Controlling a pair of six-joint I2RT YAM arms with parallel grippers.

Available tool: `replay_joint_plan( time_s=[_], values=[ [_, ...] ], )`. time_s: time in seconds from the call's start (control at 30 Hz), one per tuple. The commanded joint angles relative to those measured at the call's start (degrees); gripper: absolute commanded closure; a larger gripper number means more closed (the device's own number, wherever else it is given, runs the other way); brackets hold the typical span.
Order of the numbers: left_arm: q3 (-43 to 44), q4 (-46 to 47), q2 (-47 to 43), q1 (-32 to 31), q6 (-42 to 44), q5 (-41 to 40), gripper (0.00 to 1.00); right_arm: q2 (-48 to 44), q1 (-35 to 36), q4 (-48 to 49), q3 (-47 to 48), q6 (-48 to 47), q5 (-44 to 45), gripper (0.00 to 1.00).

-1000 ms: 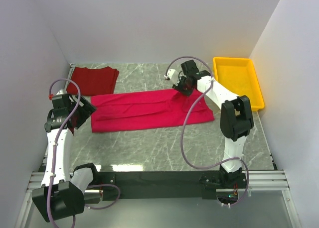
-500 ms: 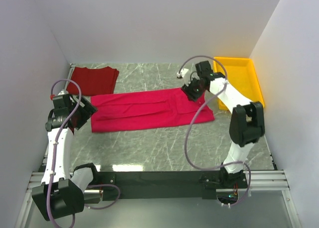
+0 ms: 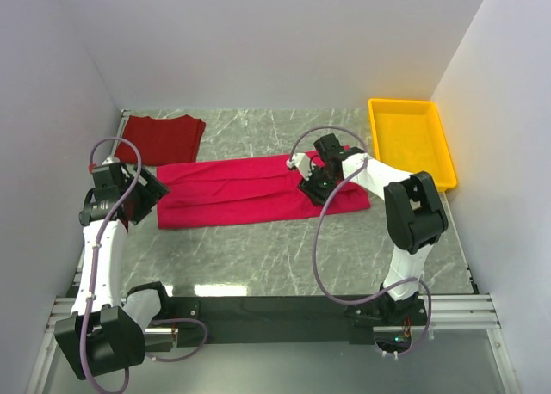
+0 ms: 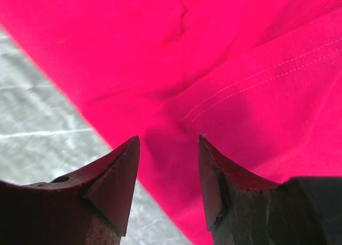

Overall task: Fold and stack the t-shirts
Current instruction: Fold the tshirt

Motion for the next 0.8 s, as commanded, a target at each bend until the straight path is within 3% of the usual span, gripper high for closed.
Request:
replay_joint_plan(
  time_s=[0.0, 0.5, 0.6, 0.77],
  values=[
    [-0.7, 1.9, -1.1, 0.2, 1.1, 1.2, 0.14, 1.4, 1.0, 3.8, 2.1, 2.1, 3.7, 0.45],
    [-1.4, 2.3, -1.2, 0.3, 0.9, 1.8, 0.14, 3.9, 1.8, 8.0, 3.6, 4.9, 7.2, 0.55],
    [-1.4, 2.1, -1.2, 0.2, 0.9, 1.9, 0.14, 4.9, 1.8, 7.7, 4.6, 5.2, 7.0, 0.61],
    [-1.5, 1.9, -1.4, 0.3, 1.1, 1.6, 0.14, 4.6, 1.9, 7.9, 5.1, 5.2, 6.8, 0.83]
  ],
)
